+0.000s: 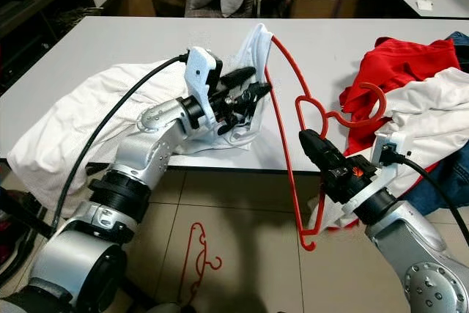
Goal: Hang hanger
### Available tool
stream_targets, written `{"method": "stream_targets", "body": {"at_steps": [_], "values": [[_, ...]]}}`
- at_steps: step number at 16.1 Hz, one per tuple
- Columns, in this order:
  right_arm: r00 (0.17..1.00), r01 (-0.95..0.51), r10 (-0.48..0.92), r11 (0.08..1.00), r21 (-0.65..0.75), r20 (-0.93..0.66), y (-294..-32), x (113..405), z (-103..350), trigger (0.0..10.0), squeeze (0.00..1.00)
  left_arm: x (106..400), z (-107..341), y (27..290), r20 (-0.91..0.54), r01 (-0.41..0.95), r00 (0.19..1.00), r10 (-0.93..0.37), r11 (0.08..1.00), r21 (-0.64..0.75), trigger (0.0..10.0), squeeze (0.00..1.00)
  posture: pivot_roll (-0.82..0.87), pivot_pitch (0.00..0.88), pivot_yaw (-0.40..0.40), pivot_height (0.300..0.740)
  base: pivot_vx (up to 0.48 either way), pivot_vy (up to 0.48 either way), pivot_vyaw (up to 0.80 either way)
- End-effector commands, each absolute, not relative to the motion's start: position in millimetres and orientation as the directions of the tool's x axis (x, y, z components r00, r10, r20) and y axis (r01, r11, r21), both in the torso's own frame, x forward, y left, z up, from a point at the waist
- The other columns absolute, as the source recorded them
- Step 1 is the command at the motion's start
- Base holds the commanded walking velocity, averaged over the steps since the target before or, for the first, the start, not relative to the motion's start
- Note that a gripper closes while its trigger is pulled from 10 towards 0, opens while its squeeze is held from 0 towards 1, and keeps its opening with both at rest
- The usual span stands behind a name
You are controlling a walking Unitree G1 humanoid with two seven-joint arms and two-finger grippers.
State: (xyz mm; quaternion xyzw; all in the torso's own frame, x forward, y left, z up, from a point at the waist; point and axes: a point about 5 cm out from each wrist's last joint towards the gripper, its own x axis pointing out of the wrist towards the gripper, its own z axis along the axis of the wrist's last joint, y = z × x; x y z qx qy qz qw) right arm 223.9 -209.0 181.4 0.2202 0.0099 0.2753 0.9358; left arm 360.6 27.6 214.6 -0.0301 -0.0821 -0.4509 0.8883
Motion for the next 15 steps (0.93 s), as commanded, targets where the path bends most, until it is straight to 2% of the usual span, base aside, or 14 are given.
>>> {"method": "stream_targets", "body": {"at_steps": [1, 2, 3, 4, 8, 10, 11, 12, 13, 14, 15], "values": [[0.828, -0.546, 0.549, 0.738, 0.397, 0.117, -204.8, 221.3, 186.3, 10.0, 0.00, 366.2, 223.3, 28.9, 0.183, 0.767, 0.624, -0.760, 0.640, 0.039, 10.0, 1.00, -0.12, 0.036, 0.064, 0.740, 0.000, 0.000, 0.00], [0.821, -0.554, 0.559, 0.734, 0.393, 0.114, -202.9, 221.0, 185.7, 10.0, 0.00, 369.8, 228.9, 28.1, 0.206, 0.737, 0.658, -0.725, 0.676, 0.024, 10.0, 0.56, -0.12, 0.034, 0.067, 0.740, 0.000, 0.000, 0.00], [0.820, -0.556, 0.562, 0.733, 0.392, 0.113, -202.1, 220.7, 185.3, 10.0, 0.00, 369.8, 231.9, 26.4, 0.217, 0.740, 0.653, -0.725, 0.672, 0.019, 10.0, 0.13, -0.12, 0.034, 0.067, 0.740, 0.000, 0.000, 0.00], [0.818, -0.558, 0.564, 0.732, 0.391, 0.111, -201.6, 220.5, 184.8, 10.0, 0.00, 369.5, 233.7, 24.9, 0.221, 0.743, 0.649, -0.728, 0.669, 0.020, 10.0, 0.00, -0.12, 0.032, 0.068, 0.740, 0.000, 0.000, 0.00], [0.813, -0.565, 0.573, 0.730, 0.386, 0.107, -199.1, 219.4, 183.6, 10.0, 0.00, 370.5, 235.1, 18.8, 0.211, 0.734, 0.660, -0.721, 0.679, 0.026, 10.0, 0.00, -0.12, 0.025, 0.075, 0.740, 0.000, 0.000, 0.00], [0.809, -0.570, 0.577, 0.726, 0.384, 0.111, -198.6, 219.3, 183.8, 10.0, 0.00, 374.6, 232.3, 20.2, 0.180, 0.693, 0.700, -0.691, 0.718, 0.065, 10.0, 0.00, -0.12, 0.023, 0.076, 0.740, 0.000, 0.000, 0.00], [0.808, -0.572, 0.578, 0.725, 0.384, 0.112, -198.7, 219.1, 183.6, 10.0, 0.00, 376.2, 232.9, 21.7, 0.180, 0.674, 0.717, -0.674, 0.735, 0.067, 8.2, 0.00, -0.12, 0.021, 0.076, 0.740, 0.000, 0.000, 0.00], [0.808, -0.572, 0.579, 0.725, 0.384, 0.113, -198.7, 219.0, 183.4, 10.0, 0.00, 377.1, 233.7, 22.6, 0.182, 0.667, 0.723, -0.666, 0.742, 0.069, 4.4, 0.00, -0.12, 0.020, 0.077, 0.740, 0.000, 0.000, 0.00], [0.807, -0.574, 0.580, 0.724, 0.384, 0.113, -198.6, 218.9, 183.3, 10.0, 0.00, 378.0, 234.1, 23.4, 0.182, 0.659, 0.729, -0.660, 0.748, 0.075, 1.8, 0.00, -0.12, 0.019, 0.076, 0.740, 0.000, 0.000, 0.00], [0.807, -0.574, 0.580, 0.723, 0.384, 0.113, -198.6, 219.0, 183.3, 10.0, 0.00, 378.2, 234.4, 23.8, 0.184, 0.658, 0.729, -0.659, 0.749, 0.076, 0.0, 0.00, -0.12, 0.019, 0.076, 0.740, 0.000, 0.000, 0.00], [0.806, -0.574, 0.580, 0.723, 0.384, 0.114, -198.6, 219.3, 183.2, 10.0, 0.00, 378.4, 235.2, 24.0, 0.188, 0.655, 0.730, -0.658, 0.751, 0.082, 0.0, 0.00, -0.12, 0.020, 0.075, 0.740, 0.000, 0.000, 0.00]]}}
